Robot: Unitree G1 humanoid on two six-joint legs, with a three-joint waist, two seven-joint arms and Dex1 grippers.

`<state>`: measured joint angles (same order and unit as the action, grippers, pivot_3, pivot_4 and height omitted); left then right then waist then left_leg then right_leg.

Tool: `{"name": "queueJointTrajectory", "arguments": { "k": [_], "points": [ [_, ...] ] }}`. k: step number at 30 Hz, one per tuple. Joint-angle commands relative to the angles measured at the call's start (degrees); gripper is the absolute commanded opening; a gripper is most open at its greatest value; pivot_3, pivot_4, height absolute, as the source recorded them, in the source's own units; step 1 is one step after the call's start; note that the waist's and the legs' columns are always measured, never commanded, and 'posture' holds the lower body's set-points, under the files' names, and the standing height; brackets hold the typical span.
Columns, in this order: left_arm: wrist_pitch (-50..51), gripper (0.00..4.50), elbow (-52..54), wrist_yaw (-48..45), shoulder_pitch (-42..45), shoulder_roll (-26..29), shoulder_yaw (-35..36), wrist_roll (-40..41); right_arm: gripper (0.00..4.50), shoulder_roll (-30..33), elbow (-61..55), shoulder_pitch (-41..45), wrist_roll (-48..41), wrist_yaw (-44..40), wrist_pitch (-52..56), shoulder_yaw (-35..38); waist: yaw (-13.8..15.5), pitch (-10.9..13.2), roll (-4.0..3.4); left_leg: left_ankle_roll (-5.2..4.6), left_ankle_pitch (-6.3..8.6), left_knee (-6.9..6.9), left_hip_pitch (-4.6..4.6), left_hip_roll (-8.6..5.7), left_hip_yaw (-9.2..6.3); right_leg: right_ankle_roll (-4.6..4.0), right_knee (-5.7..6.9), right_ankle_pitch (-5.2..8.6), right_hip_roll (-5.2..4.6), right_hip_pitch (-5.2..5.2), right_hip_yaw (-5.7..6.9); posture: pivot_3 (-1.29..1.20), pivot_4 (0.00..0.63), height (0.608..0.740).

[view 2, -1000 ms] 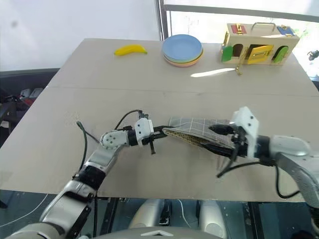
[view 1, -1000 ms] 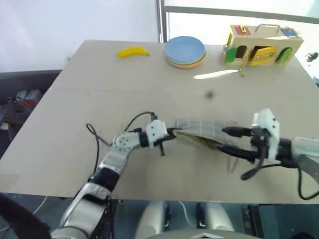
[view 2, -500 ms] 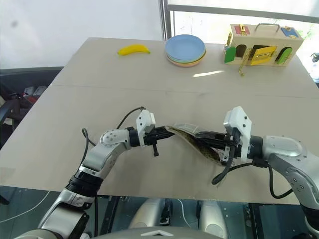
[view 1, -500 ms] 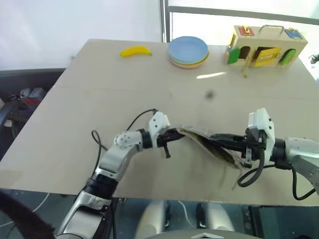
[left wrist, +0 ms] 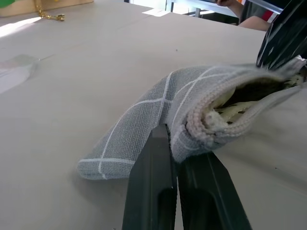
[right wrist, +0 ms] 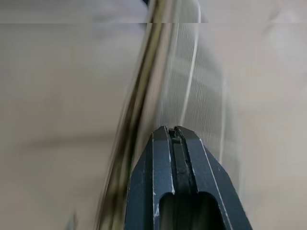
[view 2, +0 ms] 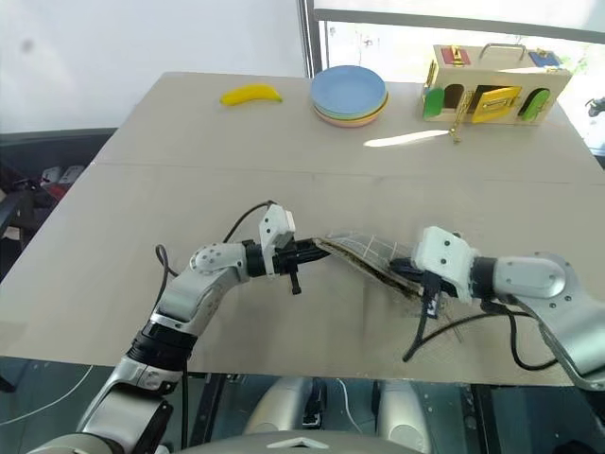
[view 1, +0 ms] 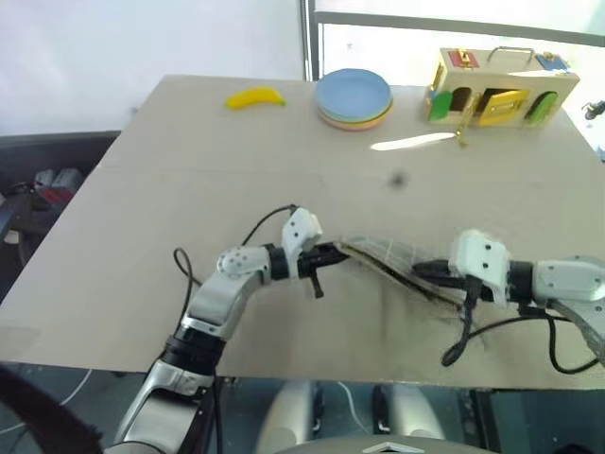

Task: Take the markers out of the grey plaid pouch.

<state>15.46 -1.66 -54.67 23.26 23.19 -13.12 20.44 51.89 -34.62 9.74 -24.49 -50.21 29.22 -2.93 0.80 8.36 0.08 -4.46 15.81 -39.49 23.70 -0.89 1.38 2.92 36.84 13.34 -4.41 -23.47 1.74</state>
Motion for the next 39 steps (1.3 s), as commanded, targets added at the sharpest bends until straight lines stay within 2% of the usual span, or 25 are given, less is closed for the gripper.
{"name": "queueJointTrajectory", "arguments": {
  "k": [1,8,12,17,25,28,35,36,39],
  "points": [
    [0.49,0.0,2.52,0.0,0.83,-0.58,1.15,0.66,0.02,0.25,-4.09,1.35,-2.32,-0.4,1.87,1.49,0.18,0.0,0.01,0.0,0.0,0.0,0.01,0.0,-0.04,0.0,0.0,0.0,-0.01,0.01,0.0,0.0,0.15,0.74],
    [1.65,0.0,2.75,0.31,1.55,-1.74,1.1,0.64,0.02,0.64,-5.12,0.61,0.87,0.13,2.5,-1.34,0.18,0.01,0.03,-0.01,0.0,0.0,0.05,-0.06,-0.04,0.0,-0.07,0.0,-0.09,0.01,-0.02,0.0,0.15,0.74],
    [2.18,0.0,3.14,0.25,1.59,-2.24,0.97,0.6,0.02,2.57,-2.43,0.12,8.98,0.82,0.11,-5.28,0.09,0.01,0.03,0.0,0.0,0.0,0.03,-0.02,-0.04,-0.01,-0.04,0.0,-0.04,0.01,-0.01,0.0,0.15,0.74],
    [2.88,0.0,3.82,-0.2,1.26,-2.2,1.01,0.72,0.02,3.2,1.31,1.57,15.64,2.79,-1.69,-5.63,0.1,0.01,0.03,0.0,0.0,-0.01,0.03,-0.03,0.0,0.0,-0.04,0.0,-0.05,0.01,-0.02,0.0,0.15,0.74],
    [4.61,0.0,5.24,-0.45,1.13,-2.55,0.93,1.42,0.02,2.46,4.13,4.22,20.43,2.5,-1.96,-6.08,0.06,0.01,0.03,0.01,-0.01,-0.01,0.03,-0.03,0.0,0.0,-0.04,0.0,-0.03,0.0,0.0,0.0,0.15,0.74],
    [5.84,0.0,5.99,-0.37,1.13,-2.9,1.17,2.09,0.8,2.46,3.94,5.13,20.88,0.82,-1.35,-7.28,0.06,0.01,0.03,0.01,-0.01,-0.01,0.03,-0.03,-0.01,0.0,-0.04,0.0,-0.02,0.0,0.0,0.0,0.15,0.74],
    [10.82,0.0,10.72,-2.29,-0.53,-2.43,0.62,5.89,4.15,4.43,2.93,8.85,21.44,-4.61,1.02,-10.39,0.01,0.02,0.03,0.01,-0.01,-0.01,0.02,-0.03,0.0,0.0,-0.04,0.0,-0.03,0.0,0.0,0.0,0.15,0.74],
    [11.24,0.0,11.15,-2.25,-0.73,-2.44,0.49,6.03,4.41,4.69,2.94,8.97,21.42,-5.23,1.16,-10.45,0.01,0.02,0.03,0.01,-0.01,-0.01,0.02,-0.02,-0.01,-0.01,-0.04,0.0,-0.02,0.0,-0.01,0.0,0.15,0.74],
    [14.66,0.0,13.94,-2.15,-1.82,-2.23,0.72,8.36,4.41,6.52,2.67,11.2,20.76,-8.71,4.26,-11.01,0.05,0.02,0.03,0.01,-0.01,-0.01,0.03,-0.01,-0.01,-0.01,-0.04,0.01,-0.03,0.0,-0.03,0.0,0.15,0.74]
  ]
}}
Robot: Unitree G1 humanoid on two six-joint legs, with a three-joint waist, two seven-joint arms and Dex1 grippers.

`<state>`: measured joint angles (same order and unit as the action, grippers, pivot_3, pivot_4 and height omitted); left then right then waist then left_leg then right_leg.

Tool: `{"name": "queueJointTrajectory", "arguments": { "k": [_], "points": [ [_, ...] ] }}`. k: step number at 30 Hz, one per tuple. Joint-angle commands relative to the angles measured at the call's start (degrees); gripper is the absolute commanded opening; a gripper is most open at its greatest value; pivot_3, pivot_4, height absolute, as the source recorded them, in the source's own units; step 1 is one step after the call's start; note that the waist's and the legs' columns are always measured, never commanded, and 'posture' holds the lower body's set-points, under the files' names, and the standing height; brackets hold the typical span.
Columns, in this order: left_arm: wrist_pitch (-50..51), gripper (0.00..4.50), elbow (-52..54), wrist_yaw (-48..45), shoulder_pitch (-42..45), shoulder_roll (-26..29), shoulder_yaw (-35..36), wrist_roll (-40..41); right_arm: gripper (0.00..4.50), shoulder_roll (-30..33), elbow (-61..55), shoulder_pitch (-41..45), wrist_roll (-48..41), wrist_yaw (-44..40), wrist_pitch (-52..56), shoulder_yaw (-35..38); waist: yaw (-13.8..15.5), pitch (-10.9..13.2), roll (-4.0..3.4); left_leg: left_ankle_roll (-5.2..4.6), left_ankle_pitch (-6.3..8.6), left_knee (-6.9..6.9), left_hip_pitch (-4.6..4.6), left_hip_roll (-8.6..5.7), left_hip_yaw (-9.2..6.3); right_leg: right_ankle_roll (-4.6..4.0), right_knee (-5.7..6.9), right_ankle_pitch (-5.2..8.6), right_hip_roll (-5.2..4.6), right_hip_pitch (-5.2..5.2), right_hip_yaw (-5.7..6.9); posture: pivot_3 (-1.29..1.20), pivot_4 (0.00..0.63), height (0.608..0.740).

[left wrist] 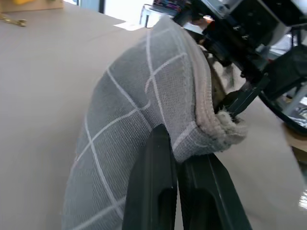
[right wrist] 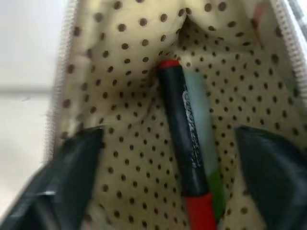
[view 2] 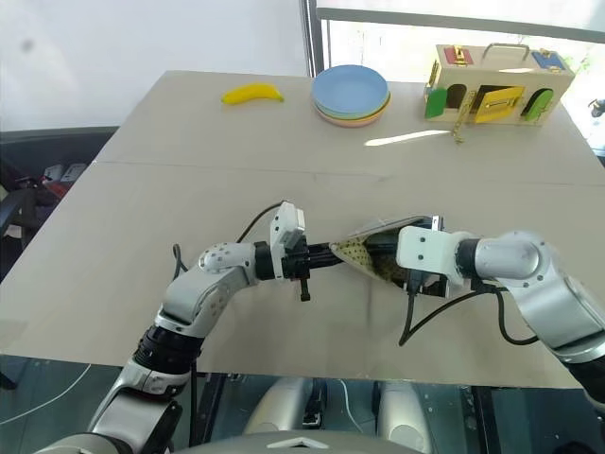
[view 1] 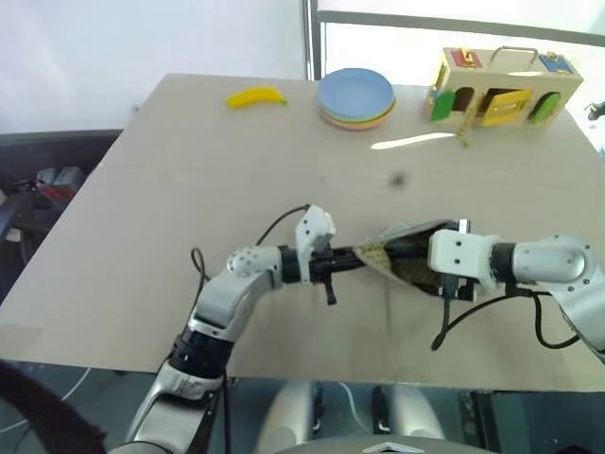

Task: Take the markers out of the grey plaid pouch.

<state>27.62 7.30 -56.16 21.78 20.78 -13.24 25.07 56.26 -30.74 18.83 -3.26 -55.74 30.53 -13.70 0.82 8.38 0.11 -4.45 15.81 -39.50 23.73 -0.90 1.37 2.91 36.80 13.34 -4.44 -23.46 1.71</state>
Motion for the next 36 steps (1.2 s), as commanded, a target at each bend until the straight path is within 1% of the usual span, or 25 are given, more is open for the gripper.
{"name": "queueJointTrajectory", "arguments": {
  "k": [1,5,9,14,19,22,23,24,27,29,30,33,36],
  "points": [
    [4.17,0.0,6.05,-0.41,-0.56,0.14,1.24,5.02,4.41,2.69,-1.37,3.36,-0.79,-4.23,4.39,-0.31,-0.01,0.0,0.0,0.0,0.0,0.0,0.0,0.0,0.0,0.0,0.0,0.0,-0.01,0.0,0.0,0.0,0.15,0.74],
    [9.96,0.0,8.87,0.55,-1.19,0.39,2.58,9.55,4.41,5.36,-2.7,8.9,-2.61,-8.9,10.47,-1.15,-0.03,0.01,-0.01,0.0,0.0,-0.01,0.0,0.01,-0.01,0.0,0.0,0.0,-0.13,0.0,-0.02,0.0,0.15,0.74],
    [14.83,0.0,9.64,1.98,-1.58,0.22,3.8,13.04,4.41,6.97,-1.33,14.54,-1.13,-12.62,11.86,-5.04,-0.05,0.01,-0.01,0.0,0.0,0.0,0.0,0.04,-0.04,-0.01,0.0,0.0,-0.21,-0.02,-0.01,0.0,0.15,0.74],
    [20.71,0.0,7.04,5.74,-0.87,-1.73,6.41,17.25,4.41,3.3,10.1,19.82,7.57,-14.22,2.58,-14.94,-0.11,0.01,-0.01,0.01,0.0,-0.02,-0.02,0.02,-0.01,-0.01,-0.01,0.0,-0.19,-0.01,-0.02,0.0,0.15,0.74],
    [23.14,0.0,3.77,7.87,0.71,-2.99,8.3,18.61,4.41,-0.72,19.89,21.52,13.67,-14.16,-6.02,-19.01,-0.07,0.0,0.0,0.05,-0.03,-0.04,-0.02,0.0,0.0,0.0,0.03,0.0,0.0,0.0,0.01,0.0,0.15,0.74],
    [23.14,0.0,3.16,7.89,1.07,-2.91,8.15,18.45,3.66,-1.82,21.94,21.66,15.19,-14.47,-8.38,-18.66,-0.07,0.0,0.0,0.05,-0.03,-0.05,-0.02,-0.01,0.01,0.0,0.03,0.0,0.01,0.0,0.05,0.0,0.15,0.74],
    [22.93,0.0,3.08,7.65,1.14,-2.63,7.86,18.13,3.28,-1.9,22.1,21.72,15.2,-14.69,-8.75,-18.04,-0.08,0.0,0.0,0.06,-0.03,-0.05,-0.02,-0.01,0.01,0.0,0.03,0.0,0.01,0.0,0.06,0.0,0.15,0.74],
    [22.77,0.0,3.03,7.47,1.18,-2.42,7.63,17.9,2.71,-1.96,22.22,21.74,15.25,-14.93,-9.04,-17.54,-0.08,0.0,0.0,0.06,-0.03,-0.05,-0.02,-0.01,0.01,0.0,0.03,0.0,0.01,0.0,0.07,0.0,0.15,0.74],
    [22.78,0.0,2.37,7.63,1.31,-2.5,7.58,17.82,1.47,-1.99,22.47,21.17,15.77,-15.18,-9.87,-16.67,-0.05,0.0,0.0,0.07,-0.04,-0.05,-0.02,-0.01,0.0,0.0,0.03,0.0,0.0,0.0,0.05,0.0,0.15,0.74],
    [22.23,0.0,1.95,7.29,1.4,-2.37,7.08,17.26,0.4,-1.95,22.49,20.48,16.11,-15.29,-10.29,-16.23,-0.02,0.0,0.0,0.07,-0.04,-0.05,-0.02,-0.01,0.0,0.0,0.03,0.0,-0.01,0.0,0.05,0.0,0.15,0.74],
    [22.09,0.0,1.78,7.22,1.47,-2.38,6.98,17.15,0.31,-1.91,22.21,20.11,16.15,-15.43,-10.24,-15.86,0.0,0.0,0.0,0.08,-0.04,-0.05,-0.02,-0.01,0.0,0.0,0.03,0.0,-0.01,0.0,0.05,0.0,0.15,0.74],
    [21.76,0.0,1.17,7.13,1.73,-2.42,6.91,16.85,0.31,-2.03,20.99,19.41,15.46,-15.54,-9.79,-14.05,-0.02,0.0,-0.01,0.08,-0.04,-0.05,-0.02,-0.01,0.0,0.0,0.03,0.0,-0.01,0.0,0.04,0.0,0.15,0.74],
    [21.43,0.0,0.74,7.19,1.91,-2.41,6.95,16.53,0.31,-3.39,19.38,19.1,9.92,-16.02,-10.88,-9.46,-0.02,0.0,0.0,0.09,-0.05,-0.05,-0.02,-0.01,0.0,0.0,0.03,0.0,-0.02,0.0,0.03,0.0,0.15,0.74]
  ]
}}
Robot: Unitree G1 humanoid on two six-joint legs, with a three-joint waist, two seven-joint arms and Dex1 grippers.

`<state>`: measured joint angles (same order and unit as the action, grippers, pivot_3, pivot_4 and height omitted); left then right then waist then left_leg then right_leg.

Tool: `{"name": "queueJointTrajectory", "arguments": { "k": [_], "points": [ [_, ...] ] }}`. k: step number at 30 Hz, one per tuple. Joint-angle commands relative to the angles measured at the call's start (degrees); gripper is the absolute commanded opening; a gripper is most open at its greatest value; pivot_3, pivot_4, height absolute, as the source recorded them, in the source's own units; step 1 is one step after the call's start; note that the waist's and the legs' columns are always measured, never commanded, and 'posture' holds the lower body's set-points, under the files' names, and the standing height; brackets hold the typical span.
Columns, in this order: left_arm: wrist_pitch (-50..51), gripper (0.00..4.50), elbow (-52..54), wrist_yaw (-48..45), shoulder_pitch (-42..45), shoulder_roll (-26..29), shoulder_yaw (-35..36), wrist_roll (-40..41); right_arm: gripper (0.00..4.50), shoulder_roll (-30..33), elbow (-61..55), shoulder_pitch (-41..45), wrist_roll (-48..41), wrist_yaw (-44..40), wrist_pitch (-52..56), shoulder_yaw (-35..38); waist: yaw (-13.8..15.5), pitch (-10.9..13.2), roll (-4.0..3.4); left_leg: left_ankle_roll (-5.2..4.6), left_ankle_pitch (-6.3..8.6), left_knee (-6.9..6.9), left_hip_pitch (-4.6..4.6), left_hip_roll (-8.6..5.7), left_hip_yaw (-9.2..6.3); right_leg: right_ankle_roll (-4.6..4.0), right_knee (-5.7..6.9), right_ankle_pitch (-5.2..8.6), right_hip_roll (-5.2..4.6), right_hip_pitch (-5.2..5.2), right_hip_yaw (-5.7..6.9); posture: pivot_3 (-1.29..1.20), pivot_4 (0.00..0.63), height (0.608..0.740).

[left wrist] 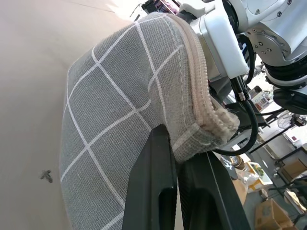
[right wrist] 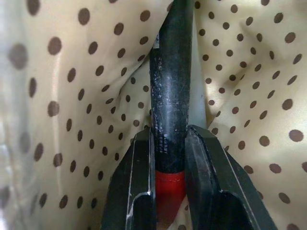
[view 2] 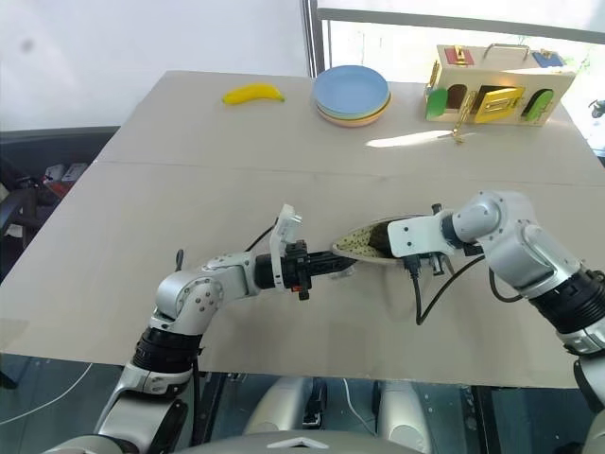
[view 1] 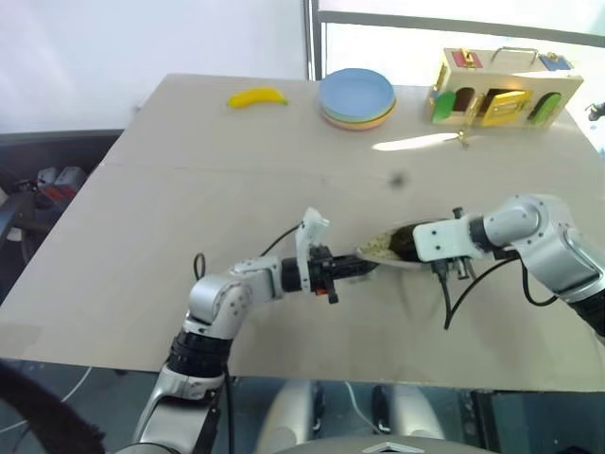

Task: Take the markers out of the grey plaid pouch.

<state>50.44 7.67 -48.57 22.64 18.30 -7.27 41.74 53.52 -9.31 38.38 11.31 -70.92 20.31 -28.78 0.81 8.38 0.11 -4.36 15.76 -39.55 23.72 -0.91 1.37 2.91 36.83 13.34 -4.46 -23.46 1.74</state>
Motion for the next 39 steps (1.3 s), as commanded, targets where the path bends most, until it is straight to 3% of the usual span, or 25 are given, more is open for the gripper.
{"name": "queueJointTrajectory", "arguments": {
  "k": [1,6,8,14,18,21,25,29,32,36,37,39],
  "points": [
    [-1.47,0.0,0.26,-0.29,1.09,0.07,1.08,-0.17,0.31,-0.45,-2.73,-0.33,-6.94,-1.7,-1.2,7.62,-0.02,0.0,0.0,0.0,0.0,0.0,0.0,0.0,0.0,0.0,0.0,0.0,0.0,0.0,-0.01,0.0,0.15,0.74],
    [-2.28,0.0,-0.19,0.56,0.86,0.16,1.41,-0.73,0.31,0.44,-6.13,-3.18,-22.58,-5.93,2.53,21.38,0.12,0.02,-0.01,0.0,0.0,0.01,0.05,0.0,-0.05,0.0,-0.03,0.0,-0.12,0.0,0.0,0.0,0.15,0.74],
    [-2.5,0.0,-0.33,0.49,0.81,0.17,1.37,-0.95,0.31,-0.82,-5.72,-6.74,-24.06,-4.71,-6.39,25.36,0.07,0.01,0.01,0.0,0.0,0.02,0.03,0.01,-0.06,-0.01,-0.06,0.0,-0.23,0.02,-0.01,0.0,0.15,0.74],
    [-2.82,0.0,-0.5,1.19,0.72,-0.36,1.59,-1.15,0.31,-2.65,-4.84,-10.3,-29.71,-3.89,-7.6,29.55,0.01,0.02,0.01,0.0,0.01,0.04,-0.01,0.01,-0.03,-0.01,-0.03,0.0,-0.24,0.03,-0.05,0.0,0.15,0.74],
    [-2.82,0.0,-0.18,1.49,0.43,-0.22,1.73,-1.08,0.31,-5.04,-7.58,-6.18,-41.46,2.58,3.24,37.58,-0.05,0.03,-0.01,0.0,0.0,0.04,0.0,0.04,-0.03,-0.02,-0.01,-0.01,-0.24,0.02,-0.07,0.0,0.15,0.74],
    [-2.81,0.0,0.02,1.79,0.19,-0.16,2.0,-0.97,0.31,0.37,-4.29,-6.41,-41.49,2.51,5.57,42.87,0.38,0.03,-0.01,0.0,0.0,0.04,0.01,0.03,-0.05,-0.02,-0.02,-0.01,-0.28,0.01,-0.05,0.0,0.15,0.74],
    [-3.2,0.0,0.11,2.03,-0.18,-0.28,2.11,-1.1,0.31,12.1,1.93,-14.83,-38.62,-3.23,8.63,45.43,1.45,0.02,0.01,-0.06,0.04,0.06,0.09,-0.1,-0.1,-0.03,-0.16,0.0,-0.46,0.05,0.09,0.0,0.15,0.74],
    [-3.58,0.0,0.1,2.28,-0.36,-0.66,2.04,-1.35,0.31,16.65,8.29,-21.84,-31.82,-3.48,6.01,40.66,1.04,0.01,-0.02,-0.11,0.07,0.1,0.06,-0.1,-0.02,-0.03,-0.19,0.0,-0.48,0.05,-0.02,0.0,0.15,0.74],
    [-3.81,0.0,0.34,2.31,-0.56,-0.75,1.81,-1.54,0.31,15.92,11.85,-22.8,-28.43,-2.93,3.67,36.65,0.41,0.01,-0.05,-0.08,0.05,0.11,0.02,-0.05,-0.02,-0.04,-0.1,0.01,-0.44,0.03,-0.01,0.0,0.15,0.74],
    [-4.04,0.0,0.53,2.05,-0.73,-0.56,1.47,-1.79,2.17,14.11,16.17,-22.15,-23.18,-2.19,-0.98,30.91,-0.16,0.01,-0.1,-0.07,0.04,0.11,-0.04,-0.04,0.03,-0.03,-0.04,0.01,-0.39,0.03,-0.08,0.0,0.15,0.74],
    [-4.17,0.0,0.46,1.85,-0.7,-0.46,1.31,-1.97,2.25,14.2,17.55,-22.48,-20.83,-1.83,-2.98,29.15,-0.09,0.01,-0.11,-0.06,0.04,0.1,-0.04,-0.05,0.05,-0.03,-0.03,0.01,-0.38,0.02,-0.09,0.0,0.15,0.74],
    [-4.41,0.0,0.25,1.59,-0.6,-0.34,1.07,-2.25,3.15,14.21,19.39,-22.64,-17.93,-0.71,-5.67,27.57,0.0,0.01,-0.12,-0.06,0.03,0.1,-0.04,-0.05,0.05,-0.02,-0.03,0.0,-0.36,0.02,-0.08,0.0,0.15,0.74]
  ]
}}
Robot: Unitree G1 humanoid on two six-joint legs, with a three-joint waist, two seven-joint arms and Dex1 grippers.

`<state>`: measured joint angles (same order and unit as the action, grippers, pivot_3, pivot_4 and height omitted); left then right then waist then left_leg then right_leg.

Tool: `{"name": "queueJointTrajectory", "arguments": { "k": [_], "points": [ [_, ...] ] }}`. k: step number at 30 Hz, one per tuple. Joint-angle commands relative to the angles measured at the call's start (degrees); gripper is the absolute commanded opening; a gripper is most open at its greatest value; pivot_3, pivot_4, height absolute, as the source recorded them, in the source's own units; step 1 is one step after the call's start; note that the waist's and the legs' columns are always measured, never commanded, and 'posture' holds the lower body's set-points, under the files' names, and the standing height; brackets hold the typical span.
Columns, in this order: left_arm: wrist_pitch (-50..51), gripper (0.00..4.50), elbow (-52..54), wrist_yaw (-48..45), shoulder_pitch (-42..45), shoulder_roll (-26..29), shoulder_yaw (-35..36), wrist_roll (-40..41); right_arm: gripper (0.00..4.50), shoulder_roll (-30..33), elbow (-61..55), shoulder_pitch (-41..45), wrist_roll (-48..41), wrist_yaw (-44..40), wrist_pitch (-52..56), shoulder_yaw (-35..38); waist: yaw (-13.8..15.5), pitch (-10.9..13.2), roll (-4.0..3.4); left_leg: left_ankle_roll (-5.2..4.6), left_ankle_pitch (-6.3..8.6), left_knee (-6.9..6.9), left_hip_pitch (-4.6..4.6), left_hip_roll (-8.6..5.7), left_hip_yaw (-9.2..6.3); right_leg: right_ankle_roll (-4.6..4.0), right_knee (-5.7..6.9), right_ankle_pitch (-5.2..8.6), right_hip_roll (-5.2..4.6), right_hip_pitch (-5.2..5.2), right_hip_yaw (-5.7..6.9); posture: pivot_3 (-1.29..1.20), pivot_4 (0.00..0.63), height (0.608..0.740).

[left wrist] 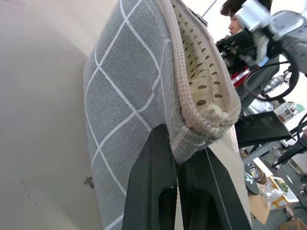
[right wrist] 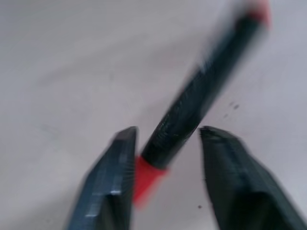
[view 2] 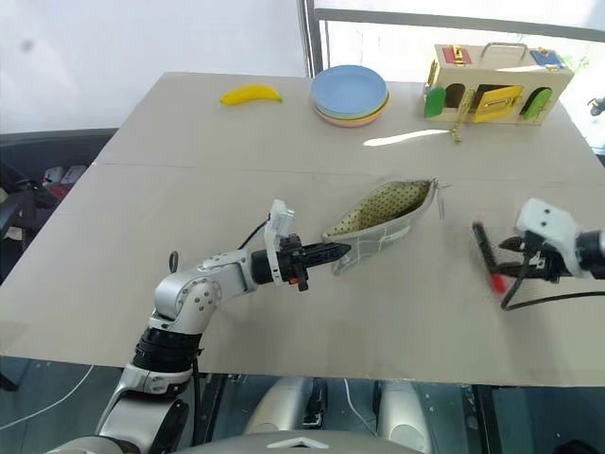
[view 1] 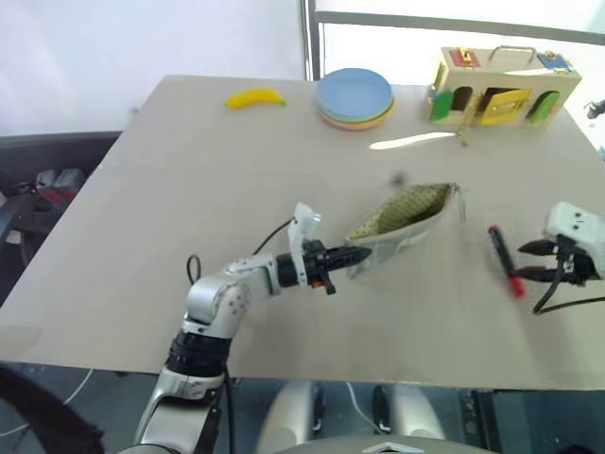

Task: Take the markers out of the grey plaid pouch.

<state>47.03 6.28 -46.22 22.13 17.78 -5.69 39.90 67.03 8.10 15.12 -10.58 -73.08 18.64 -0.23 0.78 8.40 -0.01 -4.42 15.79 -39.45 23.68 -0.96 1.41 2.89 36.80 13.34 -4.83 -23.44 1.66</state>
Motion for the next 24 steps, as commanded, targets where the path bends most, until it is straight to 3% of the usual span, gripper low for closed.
{"name": "queueJointTrajectory", "arguments": {
  "k": [1,3,7,11,15,24],
  "points": [
    [-1.09,0.0,1.55,-0.86,-0.05,0.23,-0.58,-0.52,3.52,0.59,2.52,0.9,4.92,2.63,-5.06,-0.85,0.13,0.01,0.0,0.0,0.0,0.0,0.0,0.0,0.0,0.0,0.0,0.0,0.01,0.0,0.0,0.0,0.15,0.74],
    [-1.19,0.0,1.44,-1.09,-0.03,0.32,-0.63,-0.67,4.43,1.06,1.3,1.62,3.59,1.96,-3.65,0.56,0.13,0.01,-0.02,0.0,0.0,-0.01,0.03,-0.05,0.0,0.01,-0.01,0.0,-0.02,0.0,0.01,0.0,0.15,0.74],
    [-1.45,0.0,1.43,-1.55,-0.31,0.67,-0.86,-0.79,4.47,0.9,-3.69,4.41,-0.5,1.67,-0.04,4.04,-0.05,0.02,-0.03,0.02,-0.01,-0.01,0.01,-0.02,0.0,0.02,-0.01,0.0,0.03,0.0,0.0,0.0,0.15,0.74],
    [-2.04,0.0,1.32,-2.0,-0.5,0.87,-1.62,-1.22,4.47,-2.32,-12.05,12.84,-7.6,1.97,5.18,5.77,-0.25,0.03,-0.06,0.07,-0.04,-0.01,-0.03,0.08,0.0,0.01,0.0,0.0,0.13,0.0,-0.06,0.0,0.15,0.74],
    [-2.72,0.0,0.78,-2.06,-0.35,0.71,-1.87,-1.65,4.47,-6.14,-14.55,19.89,-7.59,0.7,2.64,1.37,0.32,0.05,-0.02,0.1,-0.05,0.0,0.02,0.11,-0.11,0.0,-0.03,0.0,0.15,0.0,0.05,0.0,0.15,0.74],
    [-3.9,0.0,0.01,-2.77,-0.59,0.3,-2.72,-2.92,0.42,-13.31,-12.32,24.74,-2.42,-1.96,-6.71,-7.41,-0.03,0.06,-0.01,0.07,-0.04,0.0,0.06,-0.07,-0.09,0.01,-0.06,0.0,-0.02,-0.02,0.06,0.0,0.15,0.74]
  ]
}}
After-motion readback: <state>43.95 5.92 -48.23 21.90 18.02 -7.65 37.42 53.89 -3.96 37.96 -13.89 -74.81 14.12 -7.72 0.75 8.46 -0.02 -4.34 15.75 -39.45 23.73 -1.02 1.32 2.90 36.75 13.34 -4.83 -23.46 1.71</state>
